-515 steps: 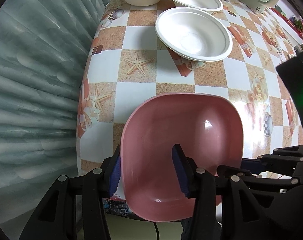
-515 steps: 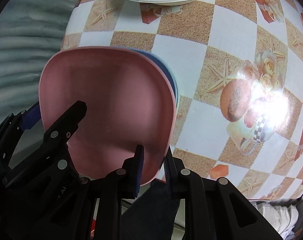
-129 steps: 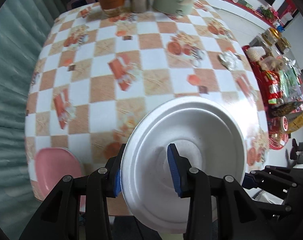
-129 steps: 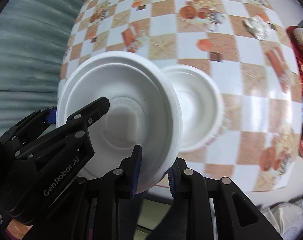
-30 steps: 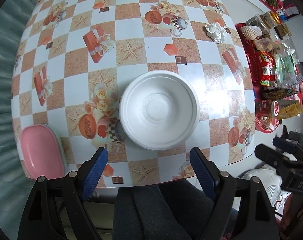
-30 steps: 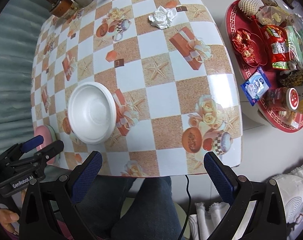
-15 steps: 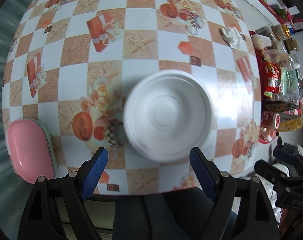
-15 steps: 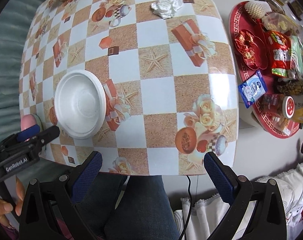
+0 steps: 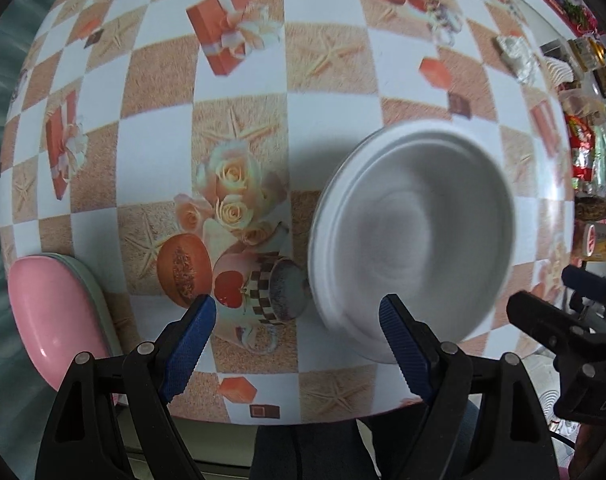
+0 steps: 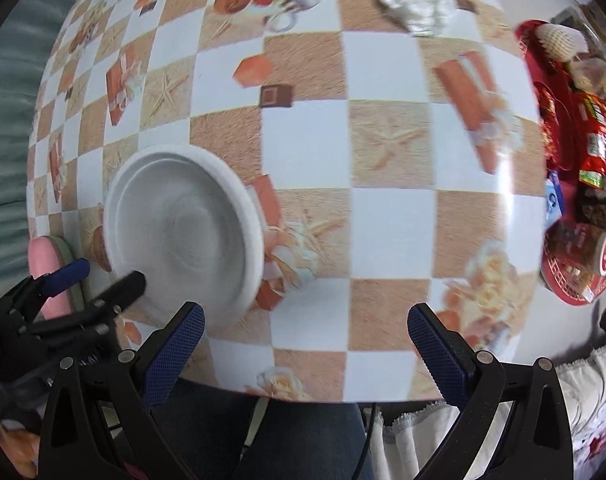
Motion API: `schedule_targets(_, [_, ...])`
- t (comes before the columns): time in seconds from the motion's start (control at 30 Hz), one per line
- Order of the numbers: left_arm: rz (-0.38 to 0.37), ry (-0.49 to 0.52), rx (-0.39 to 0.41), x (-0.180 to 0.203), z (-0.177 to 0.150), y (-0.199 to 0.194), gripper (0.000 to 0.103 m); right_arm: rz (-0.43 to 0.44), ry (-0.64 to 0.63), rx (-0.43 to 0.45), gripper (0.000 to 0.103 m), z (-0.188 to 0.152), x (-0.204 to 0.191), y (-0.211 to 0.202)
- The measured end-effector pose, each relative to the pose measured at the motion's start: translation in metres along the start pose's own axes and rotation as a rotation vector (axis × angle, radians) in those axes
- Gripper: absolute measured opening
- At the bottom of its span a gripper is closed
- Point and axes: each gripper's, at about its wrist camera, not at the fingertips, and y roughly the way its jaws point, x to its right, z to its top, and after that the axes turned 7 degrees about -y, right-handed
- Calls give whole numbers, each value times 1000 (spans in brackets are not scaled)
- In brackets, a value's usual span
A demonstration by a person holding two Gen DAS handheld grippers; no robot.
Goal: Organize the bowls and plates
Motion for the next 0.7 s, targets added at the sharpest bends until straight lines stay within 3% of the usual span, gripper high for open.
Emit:
schedule_targets(0.37, [17,15,58,3,31,15,86,-61,80,-12,102,21,10,23])
schedule_targets(0.6, [-1,38,47,8,41,26,87,-33,73,-35,102,28,0,44])
schedule_targets(0.7, [4,30,51,7,46,32,97,-36,90,-48,102,27,3,53])
